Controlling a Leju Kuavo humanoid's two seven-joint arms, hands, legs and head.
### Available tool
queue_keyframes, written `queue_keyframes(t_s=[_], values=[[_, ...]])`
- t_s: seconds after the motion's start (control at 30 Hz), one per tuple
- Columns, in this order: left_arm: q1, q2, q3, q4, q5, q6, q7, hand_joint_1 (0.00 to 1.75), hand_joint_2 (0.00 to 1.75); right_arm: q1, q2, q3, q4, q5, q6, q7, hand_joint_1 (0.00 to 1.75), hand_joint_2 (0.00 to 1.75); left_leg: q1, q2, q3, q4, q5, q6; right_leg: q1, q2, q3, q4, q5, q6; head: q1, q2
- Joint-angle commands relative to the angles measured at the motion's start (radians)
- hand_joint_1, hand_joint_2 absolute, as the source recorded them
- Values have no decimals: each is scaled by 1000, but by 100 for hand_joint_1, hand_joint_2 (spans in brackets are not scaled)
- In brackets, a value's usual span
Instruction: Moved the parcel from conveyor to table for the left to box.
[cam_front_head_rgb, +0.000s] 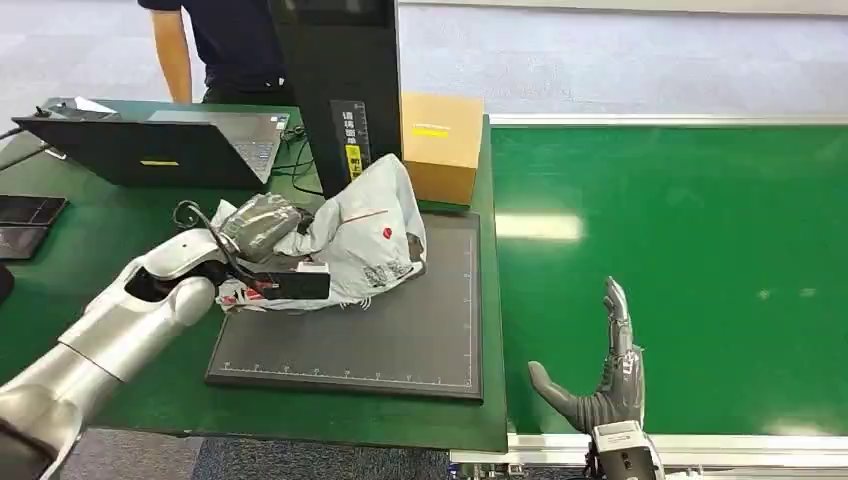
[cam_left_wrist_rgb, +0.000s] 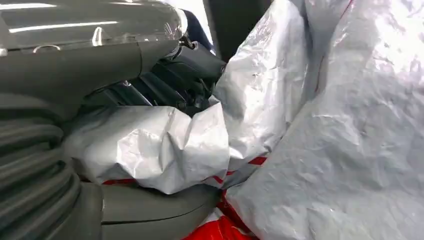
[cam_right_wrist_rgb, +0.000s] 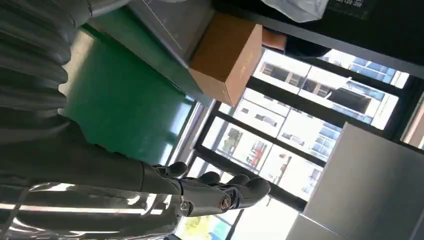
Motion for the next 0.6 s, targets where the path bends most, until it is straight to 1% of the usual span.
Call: queue_keyframes(t_s=[0.03, 0.07, 0.1, 0.13, 0.23, 0.6], values=[[104, 36, 286, -200, -134, 65, 48, 175, 175, 11, 29, -11, -36, 33, 14, 29, 0, 175, 1, 2, -1, 1, 0, -1, 1, 2, -2, 0, 0, -1, 0, 0], [106, 31, 301, -201, -155, 77, 61, 175, 175, 12, 31, -12, -38, 36, 15, 31, 0, 175, 1, 3, -1, 1, -1, -2, 1, 2, -2, 1, 0, -1, 0, 0], [117, 22, 344, -205, -227, 111, 111, 175, 175, 16, 34, -13, -44, 45, 18, 35, 0, 175, 1, 1, -2, 1, 0, -2, 1, 1, -2, 1, 0, -1, 0, 0], [123, 29, 370, -207, -252, 126, 132, 175, 175, 20, 35, -12, -48, 48, 19, 37, 0, 175, 1, 1, -2, 1, 0, -1, 1, 1, -2, 0, 0, -1, 0, 0], [132, 34, 398, -217, -258, 125, 119, 175, 175, 23, 35, -12, -52, 51, 19, 37, 0, 175, 1, 1, -2, 0, 0, -1, 1, 1, -2, 0, 0, -1, 0, 0], [133, 27, 397, -215, -260, 124, 118, 175, 175, 22, 35, -12, -49, 51, 18, 37, 0, 175, 1, 0, -2, 0, 0, -1, 1, -1, -1, 0, 0, -1, 0, 0]])
